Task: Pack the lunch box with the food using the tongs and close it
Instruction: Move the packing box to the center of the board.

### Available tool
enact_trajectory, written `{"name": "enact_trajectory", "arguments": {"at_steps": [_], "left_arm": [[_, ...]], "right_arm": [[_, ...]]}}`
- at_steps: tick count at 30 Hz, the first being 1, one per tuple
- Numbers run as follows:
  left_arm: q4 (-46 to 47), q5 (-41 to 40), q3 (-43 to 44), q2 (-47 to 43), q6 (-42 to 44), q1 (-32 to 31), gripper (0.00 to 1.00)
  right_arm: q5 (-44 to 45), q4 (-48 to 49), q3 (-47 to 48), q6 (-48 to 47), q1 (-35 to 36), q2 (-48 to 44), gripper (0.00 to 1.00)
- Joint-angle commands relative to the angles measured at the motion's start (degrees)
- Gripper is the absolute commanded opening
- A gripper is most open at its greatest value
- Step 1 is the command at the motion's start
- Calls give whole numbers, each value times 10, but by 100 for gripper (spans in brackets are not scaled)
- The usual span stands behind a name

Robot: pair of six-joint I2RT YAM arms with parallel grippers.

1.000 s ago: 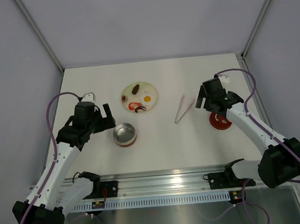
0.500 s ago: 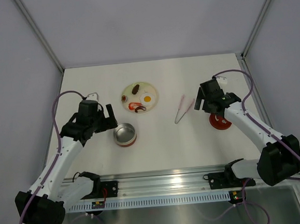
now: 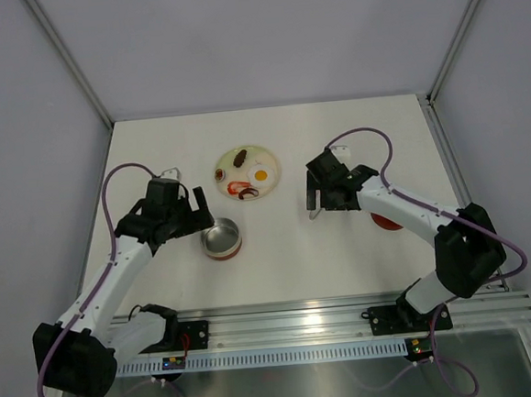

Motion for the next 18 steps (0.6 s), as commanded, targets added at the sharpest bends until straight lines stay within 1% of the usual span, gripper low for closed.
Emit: {"name": "enact_trajectory", "arguments": {"at_steps": [1,5,7,11,13,16,18], "left_arm": [[30,17,-20,6,-36,-1,99],[57,11,-48,21,-84,-1,99],[71,14,-46,37,-104,1,99],[107,47,-44,50,-112,12,99],[119,52,-46,63,-114,25,99],[120,61,-48,85,-115,27,99],[137,85,-56,90,-120,28,99]], "right_arm": [[-22,18,25,42,10,20,100],[-24,33,18,84,10,49,100],[-26,33,24,94,10,62,100],[-29,33,31,120,10,87,100],[-26,33,27,125,10,90,99],[-19,32,18,131,10,87,99],[-23,33,12,129,9,83,99]]}}
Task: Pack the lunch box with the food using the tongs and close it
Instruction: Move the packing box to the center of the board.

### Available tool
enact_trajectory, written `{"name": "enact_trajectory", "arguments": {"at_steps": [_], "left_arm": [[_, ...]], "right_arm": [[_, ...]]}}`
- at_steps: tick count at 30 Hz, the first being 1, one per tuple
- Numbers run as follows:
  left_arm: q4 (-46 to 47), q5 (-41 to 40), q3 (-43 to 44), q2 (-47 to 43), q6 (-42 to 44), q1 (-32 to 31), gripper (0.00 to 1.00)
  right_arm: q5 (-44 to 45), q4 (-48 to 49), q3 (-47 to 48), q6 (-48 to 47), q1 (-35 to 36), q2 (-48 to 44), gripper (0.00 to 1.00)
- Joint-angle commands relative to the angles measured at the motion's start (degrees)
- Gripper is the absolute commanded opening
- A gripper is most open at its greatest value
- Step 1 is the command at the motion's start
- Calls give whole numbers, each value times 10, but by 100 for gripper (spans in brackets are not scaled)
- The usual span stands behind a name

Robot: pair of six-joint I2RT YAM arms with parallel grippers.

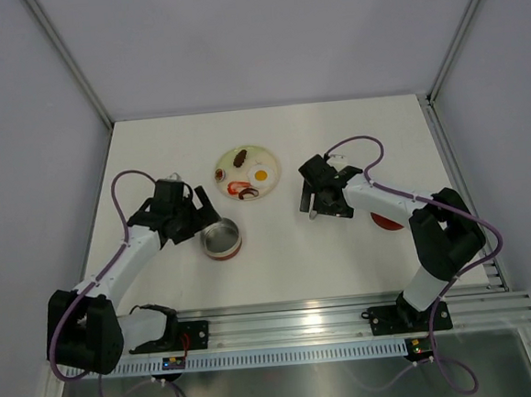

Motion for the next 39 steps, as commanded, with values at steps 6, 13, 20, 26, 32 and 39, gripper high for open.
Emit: {"name": "enact_trajectory", "arguments": {"at_steps": [6,13,20,26,32,39], "left_arm": [[89,62,-59,-7,-59,-27,99],[135,89,-78,6,-87,-59,99],[182,98,-58,39,-97,-106,99],[181,112,-18,72,-69,-140,99],[91,84,50,61,9,-145,99],[55,47,78,-1,39,-143,99]], "right_arm": [[2,-6,6,-1,1,-12,99],[-29,-15,30,-12,-5,-11,99],[-28,-21,59,6,-21,2,99],[-1,-9,58,18,-29,31,100],[0,37,46,25,-30,62,99],[32,89,30,28,-34,98,99]]}}
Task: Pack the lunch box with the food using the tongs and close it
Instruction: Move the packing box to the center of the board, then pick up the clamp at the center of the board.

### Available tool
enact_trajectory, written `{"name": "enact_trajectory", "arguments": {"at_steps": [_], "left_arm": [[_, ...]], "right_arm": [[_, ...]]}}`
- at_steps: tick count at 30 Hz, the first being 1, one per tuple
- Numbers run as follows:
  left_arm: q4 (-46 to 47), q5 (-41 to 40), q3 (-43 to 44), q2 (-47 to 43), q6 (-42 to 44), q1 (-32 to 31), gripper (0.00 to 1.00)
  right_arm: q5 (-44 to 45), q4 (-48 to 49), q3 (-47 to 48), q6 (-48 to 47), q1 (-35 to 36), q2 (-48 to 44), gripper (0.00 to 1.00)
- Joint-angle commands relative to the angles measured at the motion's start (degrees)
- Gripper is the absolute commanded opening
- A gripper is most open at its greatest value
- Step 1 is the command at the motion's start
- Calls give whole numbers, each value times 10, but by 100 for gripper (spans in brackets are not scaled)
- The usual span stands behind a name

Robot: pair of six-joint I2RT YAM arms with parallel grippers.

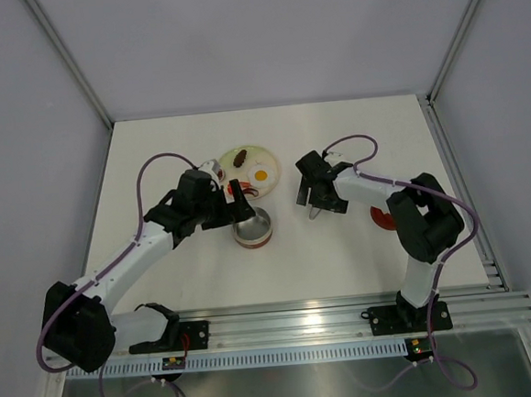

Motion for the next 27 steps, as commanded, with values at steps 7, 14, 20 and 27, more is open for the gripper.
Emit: {"name": "enact_trajectory", "arguments": {"at_steps": [7,14,20,27], "left_arm": [[-47,-34,37,-35,25,5,99],[-56,-51,40,-38,18,16,99],[-67,-14,59,-22,22,69,99],[-93,-10,80,0,40,120,99]], "right_arm": [[52,60,3,4,-6,57,86],[56,87,-9,-12,-8,62,64],[41,98,-19,-57,-7,41,43],[-26,59,-17,-132,-7,8,27]]}}
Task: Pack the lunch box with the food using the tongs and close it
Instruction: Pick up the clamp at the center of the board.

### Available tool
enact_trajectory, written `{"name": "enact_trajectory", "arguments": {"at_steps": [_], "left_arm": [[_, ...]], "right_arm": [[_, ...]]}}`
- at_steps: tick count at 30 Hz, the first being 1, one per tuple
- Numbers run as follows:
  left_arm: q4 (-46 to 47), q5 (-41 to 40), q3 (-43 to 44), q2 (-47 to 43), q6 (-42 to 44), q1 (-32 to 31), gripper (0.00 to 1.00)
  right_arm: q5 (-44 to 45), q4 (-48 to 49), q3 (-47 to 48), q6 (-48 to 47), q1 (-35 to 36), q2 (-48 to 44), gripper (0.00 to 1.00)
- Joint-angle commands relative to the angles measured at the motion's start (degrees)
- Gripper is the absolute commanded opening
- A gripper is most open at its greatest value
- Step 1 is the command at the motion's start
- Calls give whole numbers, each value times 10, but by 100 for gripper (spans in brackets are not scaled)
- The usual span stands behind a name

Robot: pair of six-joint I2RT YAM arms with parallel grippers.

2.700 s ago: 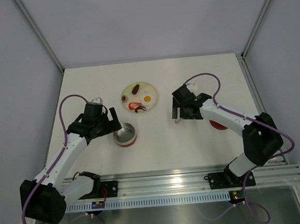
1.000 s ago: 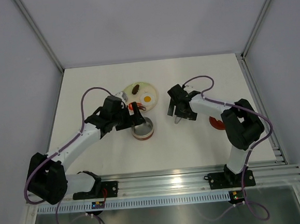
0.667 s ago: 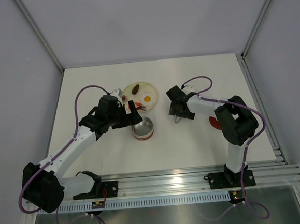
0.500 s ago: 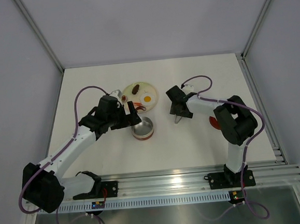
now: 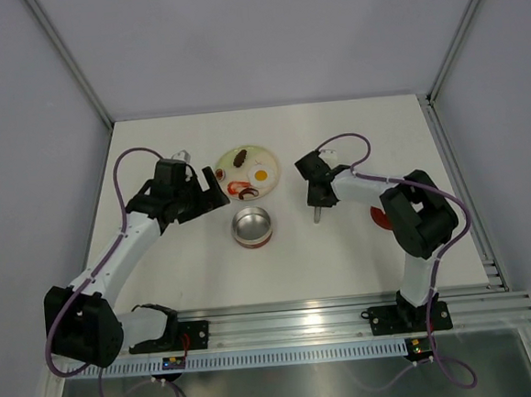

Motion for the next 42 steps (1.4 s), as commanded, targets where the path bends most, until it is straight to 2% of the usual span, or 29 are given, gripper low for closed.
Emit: {"name": "enact_trajectory", "arguments": {"at_steps": [1,10,17,28,37,42], "left_arm": [[-7,15,30,11,20,9,99],[-7,42,60,52,11,34,99],[-12,59,73,84,13,38,99],[-11,56,67,86,19,42,99],[-10,46,113,106,5,55,99],[-6,52,168,173,-12,73,99]], "right_arm": [[-51,-37,-7,-56,-3,-38,27],[-148,-127,31,-139,0,-102,27],[-245,-242,111,-203,25,-103,27],[-267,-348,197,-245,37,-116,29],[-274,-399,333,-235,37,-2,30],[-311,-410,441,-227,37,74,31]]}}
